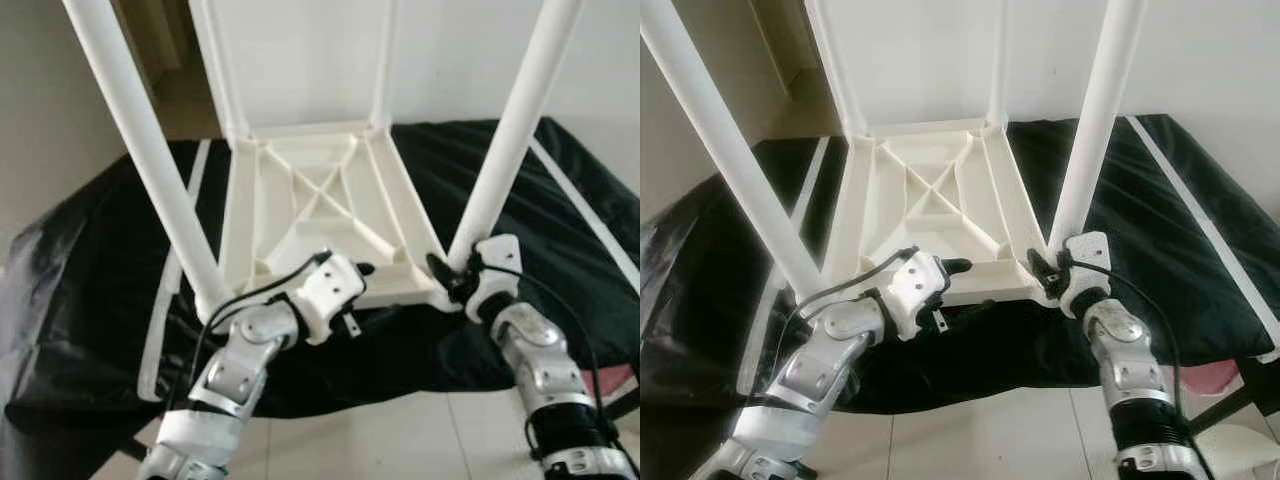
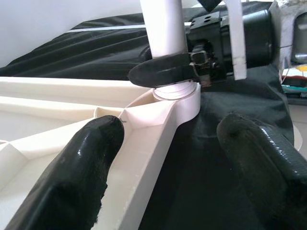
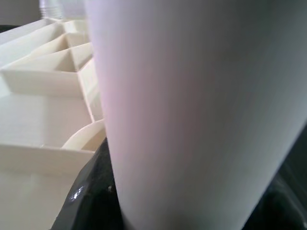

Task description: Building children table

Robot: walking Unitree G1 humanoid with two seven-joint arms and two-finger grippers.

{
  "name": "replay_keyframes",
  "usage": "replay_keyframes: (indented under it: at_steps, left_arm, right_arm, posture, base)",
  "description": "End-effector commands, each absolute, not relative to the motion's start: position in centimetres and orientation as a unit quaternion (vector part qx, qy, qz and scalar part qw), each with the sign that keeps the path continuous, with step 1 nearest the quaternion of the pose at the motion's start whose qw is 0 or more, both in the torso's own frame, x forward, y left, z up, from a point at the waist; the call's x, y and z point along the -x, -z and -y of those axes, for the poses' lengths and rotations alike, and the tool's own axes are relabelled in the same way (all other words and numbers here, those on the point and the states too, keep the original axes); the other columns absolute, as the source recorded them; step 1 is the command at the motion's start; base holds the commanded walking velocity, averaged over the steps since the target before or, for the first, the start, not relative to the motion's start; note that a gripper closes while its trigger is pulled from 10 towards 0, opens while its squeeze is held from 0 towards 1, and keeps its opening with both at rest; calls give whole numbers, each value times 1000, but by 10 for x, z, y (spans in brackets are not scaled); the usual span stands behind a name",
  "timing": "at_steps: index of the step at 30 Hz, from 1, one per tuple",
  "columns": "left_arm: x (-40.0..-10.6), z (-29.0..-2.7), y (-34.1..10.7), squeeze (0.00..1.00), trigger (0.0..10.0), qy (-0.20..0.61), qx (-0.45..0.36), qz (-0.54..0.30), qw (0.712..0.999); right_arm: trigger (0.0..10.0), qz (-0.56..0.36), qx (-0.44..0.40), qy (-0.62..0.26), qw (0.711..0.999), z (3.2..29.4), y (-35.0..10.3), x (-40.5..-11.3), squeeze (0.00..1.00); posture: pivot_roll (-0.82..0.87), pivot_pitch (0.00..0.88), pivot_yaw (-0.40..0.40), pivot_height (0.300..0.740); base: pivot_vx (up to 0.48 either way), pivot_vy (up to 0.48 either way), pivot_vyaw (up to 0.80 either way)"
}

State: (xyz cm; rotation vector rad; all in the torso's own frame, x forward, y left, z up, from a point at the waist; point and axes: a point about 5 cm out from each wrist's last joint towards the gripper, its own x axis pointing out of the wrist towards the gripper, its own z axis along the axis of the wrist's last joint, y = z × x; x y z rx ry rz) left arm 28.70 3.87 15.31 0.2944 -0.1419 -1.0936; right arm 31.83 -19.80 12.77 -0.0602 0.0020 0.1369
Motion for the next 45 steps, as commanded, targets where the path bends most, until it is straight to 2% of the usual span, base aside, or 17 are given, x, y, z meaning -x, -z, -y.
replay_keyframes:
  at_steps: [1, 4, 7, 10, 18, 29, 38, 39, 40, 41, 42, 45]
  left_arm:
    - [-288, -40, -154, 0, 10000, 509, -137, 68, 847]
    - [-288, -39, -154, 0, 10000, 510, -137, 68, 847]
    - [-286, -38, -152, 0, 10000, 511, -136, 67, 846]
    - [-286, -38, -152, 0, 10000, 511, -136, 67, 846]
    - [-286, -37, -153, 0, 10000, 510, -133, 68, 847]
    - [-287, -36, -154, 0, 10000, 505, -131, 71, 850]
    - [-286, -36, -153, 0, 10000, 503, -130, 71, 851]
    - [-286, -35, -153, 0, 10000, 503, -129, 71, 852]
    - [-286, -35, -153, 0, 10000, 502, -129, 71, 852]
    - [-286, -35, -153, 0, 10000, 502, -129, 71, 852]
    - [-286, -35, -153, 0, 10000, 502, -129, 72, 852]
    - [-286, -35, -153, 0, 10000, 501, -128, 72, 853]
  right_arm:
    - [10000, -42, 15, -31, 999, 202, -114, -317, 0]
    - [10000, -43, 13, -19, 999, 201, -113, -317, 0]
    - [10000, -50, -9, 45, 998, 191, -108, -319, 0]
    - [10000, -50, -9, 45, 998, 191, -108, -319, 0]
    - [10000, -29, -47, 195, 979, 164, -110, -313, 0]
    - [10000, -23, -47, 176, 983, 151, -115, -317, 0]
    - [10000, -13, -38, 171, 984, 149, -118, -318, 0]
    - [10000, -12, -38, 169, 985, 149, -119, -318, 122]
    - [10000, -11, -38, 167, 985, 149, -119, -318, 306]
    - [10000, -11, -38, 167, 985, 149, -119, -318, 306]
    - [10000, -10, -40, 164, 986, 149, -120, -318, 1000]
    - [10000, -1, -48, 156, 987, 148, -122, -318, 1000]
  posture:
    - [-94, 35, 52, 740]
    - [-94, 35, 52, 740]
    - [-98, 39, 47, 740]
    - [-98, 39, 47, 740]
    - [-91, 35, 36, 740]
    - [-83, 32, 26, 740]
    - [-83, 32, 17, 740]
    - [-83, 33, 14, 740]
    - [-83, 33, 13, 740]
    - [-83, 33, 13, 740]
    - [-83, 33, 12, 740]
    - [-82, 32, 11, 740]
  base:
    - [0, 0, 0]
    - [0, 0, 0]
    - [0, 0, 0]
    - [0, 0, 0]
    - [0, 0, 0]
    - [0, 0, 0]
    - [0, 0, 0]
    - [0, 0, 0]
    - [0, 0, 0]
    - [0, 0, 0]
    - [0, 0, 0]
    - [0, 0, 0]
